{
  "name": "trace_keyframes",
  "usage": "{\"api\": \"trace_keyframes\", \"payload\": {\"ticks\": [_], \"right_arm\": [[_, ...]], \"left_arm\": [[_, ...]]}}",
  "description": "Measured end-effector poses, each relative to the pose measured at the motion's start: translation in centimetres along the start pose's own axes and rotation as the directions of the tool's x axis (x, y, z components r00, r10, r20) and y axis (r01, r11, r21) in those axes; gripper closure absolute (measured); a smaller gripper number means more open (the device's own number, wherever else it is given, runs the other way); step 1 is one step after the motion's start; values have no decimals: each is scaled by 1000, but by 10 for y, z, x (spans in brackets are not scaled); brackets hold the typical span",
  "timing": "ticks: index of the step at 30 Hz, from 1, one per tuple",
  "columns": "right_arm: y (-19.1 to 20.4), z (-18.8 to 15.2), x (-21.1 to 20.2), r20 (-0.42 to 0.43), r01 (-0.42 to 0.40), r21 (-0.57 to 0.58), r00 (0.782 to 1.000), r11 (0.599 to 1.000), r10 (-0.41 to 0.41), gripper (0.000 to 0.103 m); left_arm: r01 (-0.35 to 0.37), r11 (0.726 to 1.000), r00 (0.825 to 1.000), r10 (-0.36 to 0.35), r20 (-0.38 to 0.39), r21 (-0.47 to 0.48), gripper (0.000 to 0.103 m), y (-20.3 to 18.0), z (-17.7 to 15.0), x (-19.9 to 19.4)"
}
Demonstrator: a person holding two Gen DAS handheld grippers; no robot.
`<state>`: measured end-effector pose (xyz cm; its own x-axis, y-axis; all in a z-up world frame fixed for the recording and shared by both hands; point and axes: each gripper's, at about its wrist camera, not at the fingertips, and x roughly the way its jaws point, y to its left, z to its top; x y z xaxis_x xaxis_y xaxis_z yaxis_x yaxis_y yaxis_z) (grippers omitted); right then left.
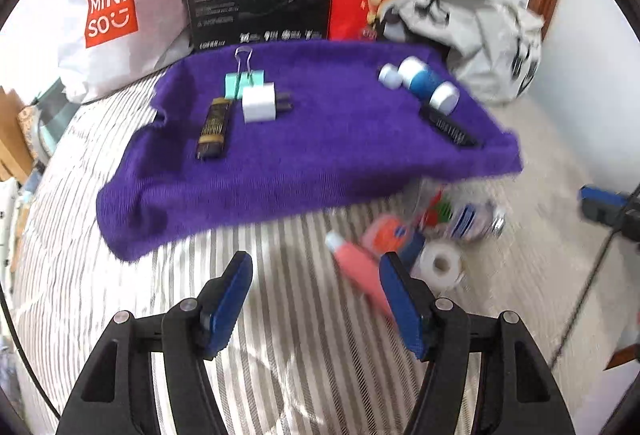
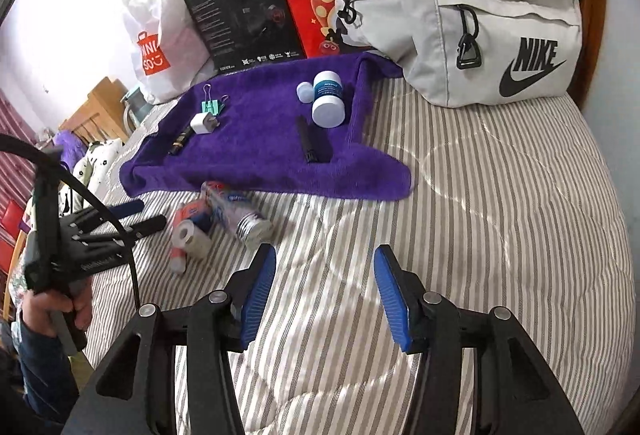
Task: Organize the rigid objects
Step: 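Grasp the pink tube with the left tool while the right tool grasps the clear candy bottle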
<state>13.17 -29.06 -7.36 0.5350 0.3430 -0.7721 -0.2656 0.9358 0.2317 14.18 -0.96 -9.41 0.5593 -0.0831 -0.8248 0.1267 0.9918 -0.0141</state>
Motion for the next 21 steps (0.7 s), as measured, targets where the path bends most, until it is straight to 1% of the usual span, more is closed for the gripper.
{"api": "trace_keyframes", "payload": {"ticks": [1,4,7,8,11,13,17,19,21], "right_arm": [[1,-3,-2,1,-4,1,1000,1000,4,52],[6,-13,-5,-3,-2,-16,1000,1000,2,51],[10,-22,-4,-15,2,-21,1000,1000,-2,51],[11,-25,-4,-17,-1,-22,1000,1000,1,51],[15,-29,-5,-22,-2,-36,1000,999,1,51],[16,-30,-4,-25,2,-42,1000,999,-3,51],[18,-31,-3,-32,8,-49,999,999,-9,51],[19,-30,-1,-32,-1,-48,999,999,-1,51],[21,-29,2,-34,-4,-53,999,999,2,51]], "left_arm": [[-10,1000,1000,10,-10,4,39,-3,-5,3],[32,999,999,-32,-12,-17,39,-7,-13,6],[50,998,999,-50,-8,-26,39,-14,-13,9],[47,999,999,-47,-12,-24,39,-17,-11,11],[1,1000,1000,-1,-28,-1,39,-25,-11,18],[-13,1000,1000,13,-16,12,37,-26,-14,17],[-59,998,998,59,-8,-19,36,-7,-21,13],[-45,999,999,45,2,-20,37,-1,-21,13],[-41,999,999,41,7,4,38,-2,-19,14]]}}
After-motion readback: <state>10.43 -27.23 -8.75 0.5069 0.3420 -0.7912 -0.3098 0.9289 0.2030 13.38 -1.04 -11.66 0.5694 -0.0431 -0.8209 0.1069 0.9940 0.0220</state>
